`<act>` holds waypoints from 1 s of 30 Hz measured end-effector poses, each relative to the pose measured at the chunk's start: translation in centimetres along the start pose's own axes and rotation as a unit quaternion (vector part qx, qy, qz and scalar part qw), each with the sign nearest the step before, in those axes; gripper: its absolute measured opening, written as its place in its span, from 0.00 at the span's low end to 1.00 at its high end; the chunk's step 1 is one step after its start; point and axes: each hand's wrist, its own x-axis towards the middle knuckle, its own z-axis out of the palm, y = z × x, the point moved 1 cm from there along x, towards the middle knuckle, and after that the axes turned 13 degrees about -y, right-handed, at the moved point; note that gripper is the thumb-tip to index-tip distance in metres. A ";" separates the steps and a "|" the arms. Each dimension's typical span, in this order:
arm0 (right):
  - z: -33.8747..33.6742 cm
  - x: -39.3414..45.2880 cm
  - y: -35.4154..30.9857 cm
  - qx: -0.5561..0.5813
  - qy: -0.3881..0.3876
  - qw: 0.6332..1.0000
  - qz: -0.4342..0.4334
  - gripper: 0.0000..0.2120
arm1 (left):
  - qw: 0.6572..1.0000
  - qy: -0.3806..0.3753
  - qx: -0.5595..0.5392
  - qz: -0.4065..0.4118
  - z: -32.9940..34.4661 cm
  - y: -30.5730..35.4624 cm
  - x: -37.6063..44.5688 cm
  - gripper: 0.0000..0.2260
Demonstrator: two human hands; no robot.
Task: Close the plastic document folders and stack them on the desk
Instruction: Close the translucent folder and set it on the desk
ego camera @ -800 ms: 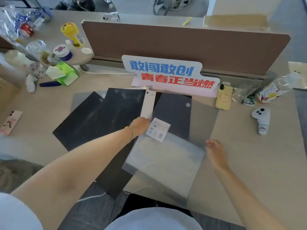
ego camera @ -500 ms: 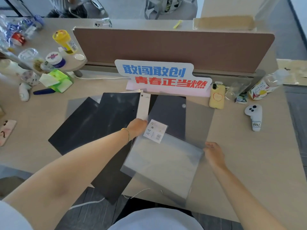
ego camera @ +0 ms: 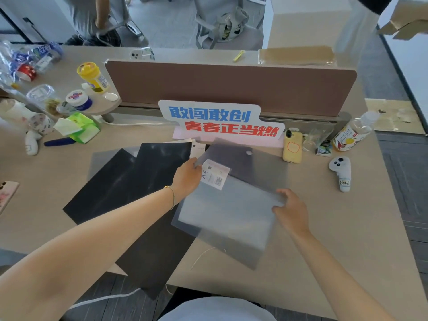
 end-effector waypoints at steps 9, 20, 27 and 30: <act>-1.1 0.5 -4.7 -0.231 0.082 0.958 -0.149 0.19 | 0.983 0.061 -0.159 0.069 -3.5 3.4 -0.9 0.18; 0.9 -1.8 -11.3 -0.269 0.059 0.913 -0.301 0.17 | 0.911 0.151 -0.381 0.056 -1.5 5.6 -3.4 0.41; 3.5 -2.8 -12.2 -0.278 -0.011 0.893 -0.355 0.16 | 0.909 0.166 -0.381 0.017 -0.8 4.9 -3.7 0.44; 3.9 -3.3 -12.2 -0.287 -0.125 0.883 -0.351 0.23 | 0.906 0.177 -0.384 0.019 -1.9 3.8 -4.2 0.40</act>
